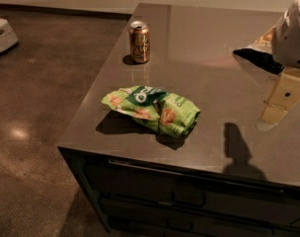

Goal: Move green rice chip bag near blue chip bag

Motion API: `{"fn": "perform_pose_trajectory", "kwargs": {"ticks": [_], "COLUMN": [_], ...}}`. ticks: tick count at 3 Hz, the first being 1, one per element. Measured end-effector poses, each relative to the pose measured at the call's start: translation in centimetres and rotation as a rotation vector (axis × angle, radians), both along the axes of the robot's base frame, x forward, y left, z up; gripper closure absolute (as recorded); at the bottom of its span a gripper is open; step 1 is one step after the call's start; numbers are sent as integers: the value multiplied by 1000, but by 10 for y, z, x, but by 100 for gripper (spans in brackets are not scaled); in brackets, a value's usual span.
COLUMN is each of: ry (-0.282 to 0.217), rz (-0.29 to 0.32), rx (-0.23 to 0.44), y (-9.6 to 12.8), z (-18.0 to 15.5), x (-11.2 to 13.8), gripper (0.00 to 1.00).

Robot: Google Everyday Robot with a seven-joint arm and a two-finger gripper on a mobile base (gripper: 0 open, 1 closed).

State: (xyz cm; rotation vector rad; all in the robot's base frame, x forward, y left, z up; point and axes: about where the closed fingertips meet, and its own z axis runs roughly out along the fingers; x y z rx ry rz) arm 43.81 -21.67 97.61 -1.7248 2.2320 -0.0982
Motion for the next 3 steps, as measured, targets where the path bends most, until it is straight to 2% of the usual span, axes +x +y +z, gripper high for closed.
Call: {"fn": "perform_pose_trajectory", "kwargs": {"ticks": [1,2,3], "ry": [0,-3,18], "rz": [0,19,50], "rx": [0,35,101], "y": [0,11,37], "z": [0,-4,-20], "x": [0,2,3], "gripper": [0,0,0]}}
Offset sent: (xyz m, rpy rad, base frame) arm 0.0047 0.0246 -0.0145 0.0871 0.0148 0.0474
